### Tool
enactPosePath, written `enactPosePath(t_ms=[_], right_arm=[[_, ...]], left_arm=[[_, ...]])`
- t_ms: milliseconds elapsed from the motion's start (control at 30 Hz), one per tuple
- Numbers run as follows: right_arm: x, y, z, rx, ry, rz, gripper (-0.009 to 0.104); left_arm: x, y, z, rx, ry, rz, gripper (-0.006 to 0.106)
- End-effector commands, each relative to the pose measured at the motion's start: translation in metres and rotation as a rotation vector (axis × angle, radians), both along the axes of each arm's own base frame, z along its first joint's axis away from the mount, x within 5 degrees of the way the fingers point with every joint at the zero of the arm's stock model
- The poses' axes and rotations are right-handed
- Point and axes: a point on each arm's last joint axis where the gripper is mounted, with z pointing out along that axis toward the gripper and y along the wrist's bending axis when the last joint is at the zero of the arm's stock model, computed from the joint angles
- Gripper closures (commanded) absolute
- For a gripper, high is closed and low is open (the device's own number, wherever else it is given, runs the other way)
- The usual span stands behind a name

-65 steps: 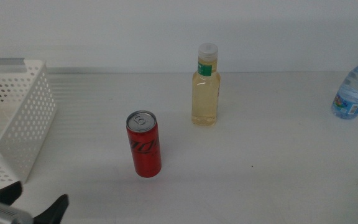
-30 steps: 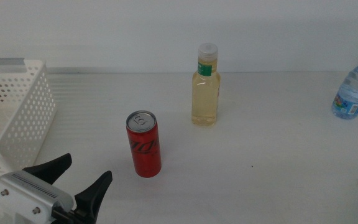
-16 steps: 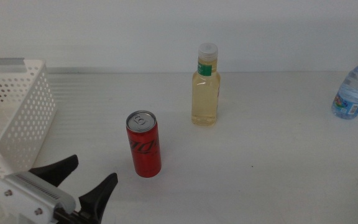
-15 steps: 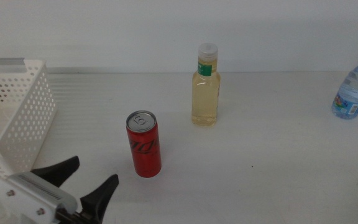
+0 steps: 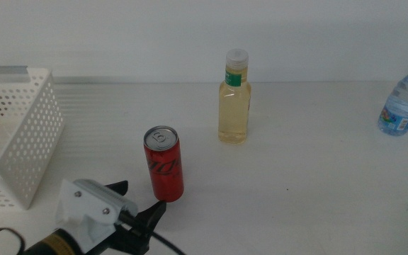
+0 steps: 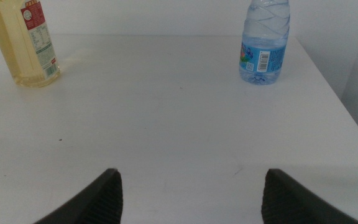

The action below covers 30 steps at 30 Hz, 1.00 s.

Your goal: Use arms to grab the bottles and put them into the dustbin to the left of the table.

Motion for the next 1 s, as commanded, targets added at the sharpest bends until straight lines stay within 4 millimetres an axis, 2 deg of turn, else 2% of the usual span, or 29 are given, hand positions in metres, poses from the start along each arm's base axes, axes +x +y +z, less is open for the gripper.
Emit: enactPosePath(t_ms=[0,500,967], right_arm=[[-0.001,0.000,0.011,-0.013,-0.108,-0.003,0.036],[-0.001,0.000,0.011,-0.013,-0.108,-0.003,0.036],[-0.001,0.000,0.011,-0.013,-0.108,-0.003,0.036]], left_arm=[[0.011,-0.008,0.019,-0.143,-0.150,-0.008,0.012],[0.059,-0.027,0.019,-0.169,-0.201,0.013,0.012],[0.095,-0.043,0.009,-0.183,-0.221,0.020,0.012]])
